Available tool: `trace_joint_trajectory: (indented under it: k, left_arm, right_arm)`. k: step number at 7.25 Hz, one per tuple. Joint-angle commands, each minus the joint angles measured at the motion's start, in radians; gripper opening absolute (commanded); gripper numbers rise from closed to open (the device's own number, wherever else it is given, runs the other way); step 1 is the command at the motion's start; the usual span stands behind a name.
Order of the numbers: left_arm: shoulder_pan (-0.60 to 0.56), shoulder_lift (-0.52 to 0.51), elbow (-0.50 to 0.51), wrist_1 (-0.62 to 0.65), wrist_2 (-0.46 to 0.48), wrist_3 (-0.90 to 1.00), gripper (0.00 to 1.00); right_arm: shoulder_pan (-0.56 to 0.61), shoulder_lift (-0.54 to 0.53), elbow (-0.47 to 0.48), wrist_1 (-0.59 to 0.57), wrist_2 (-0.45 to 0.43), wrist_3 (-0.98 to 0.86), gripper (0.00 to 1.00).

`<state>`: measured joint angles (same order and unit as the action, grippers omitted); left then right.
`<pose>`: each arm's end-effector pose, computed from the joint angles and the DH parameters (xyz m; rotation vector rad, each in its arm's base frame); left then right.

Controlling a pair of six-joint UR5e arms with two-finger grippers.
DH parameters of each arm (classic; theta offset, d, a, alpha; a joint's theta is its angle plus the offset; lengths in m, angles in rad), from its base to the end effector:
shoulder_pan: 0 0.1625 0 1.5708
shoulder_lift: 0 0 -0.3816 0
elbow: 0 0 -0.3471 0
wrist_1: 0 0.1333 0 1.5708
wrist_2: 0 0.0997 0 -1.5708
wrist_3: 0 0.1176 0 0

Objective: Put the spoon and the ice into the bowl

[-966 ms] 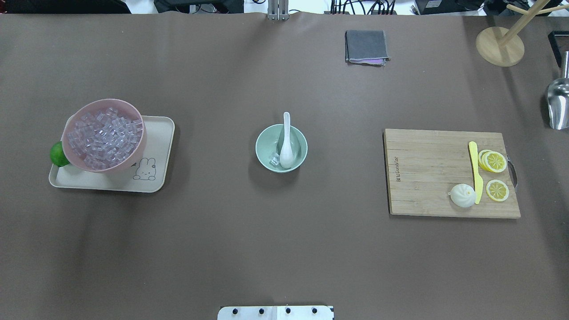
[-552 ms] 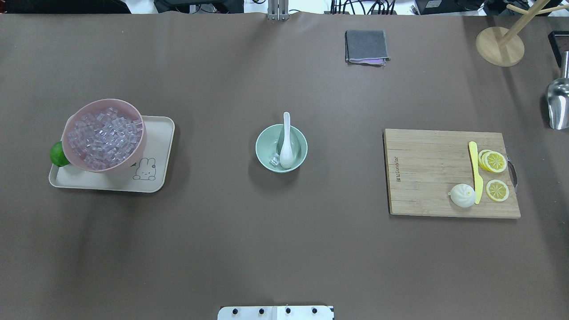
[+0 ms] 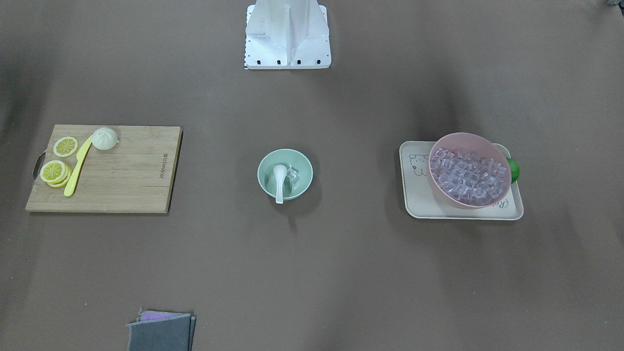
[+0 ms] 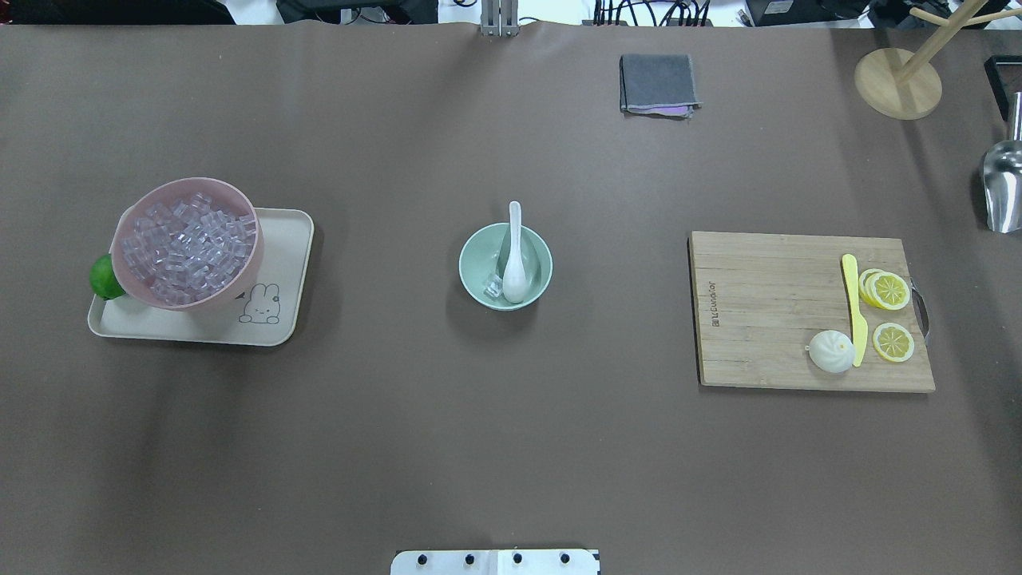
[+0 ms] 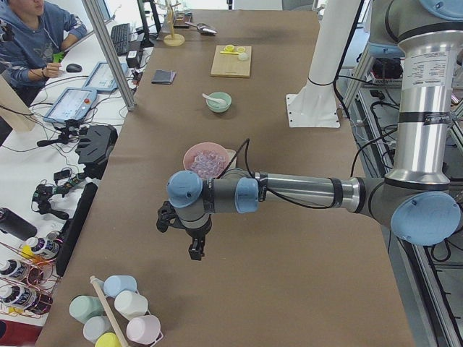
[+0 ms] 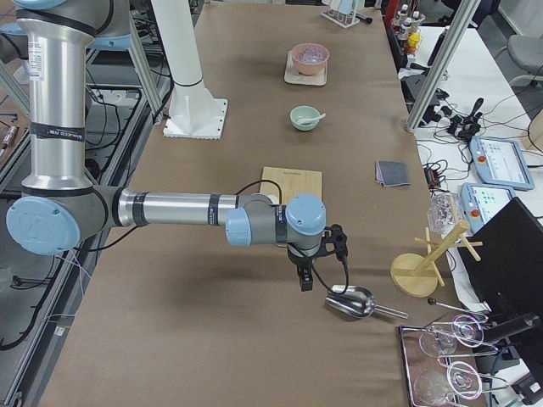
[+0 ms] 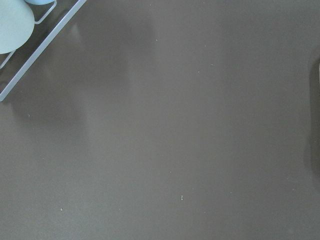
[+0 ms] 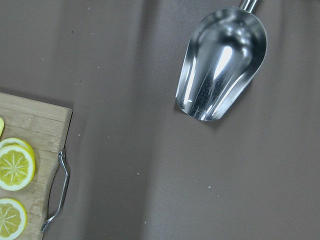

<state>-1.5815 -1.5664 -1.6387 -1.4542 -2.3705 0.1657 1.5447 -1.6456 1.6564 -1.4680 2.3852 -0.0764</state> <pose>-0.0537 -0.4394 0.6092 0.0204 0.8014 0.1254 0.0366 -0.4279 0.6082 0.1278 -0.8112 -0.1429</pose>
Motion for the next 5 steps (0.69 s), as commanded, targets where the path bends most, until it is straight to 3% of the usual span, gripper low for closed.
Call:
trace_joint_trajectory:
  k: [1,5]
  left_arm:
    - [0.000,0.000,0.000,0.000,-0.003,0.000,0.98]
    - [-0.002,0.009,-0.004,0.000,-0.003,0.000,0.98]
  right_arm:
    - [0.000,0.001,0.000,0.000,0.000,0.001,1.00]
    - [0.000,0.004,0.000,0.000,0.005,0.001,1.00]
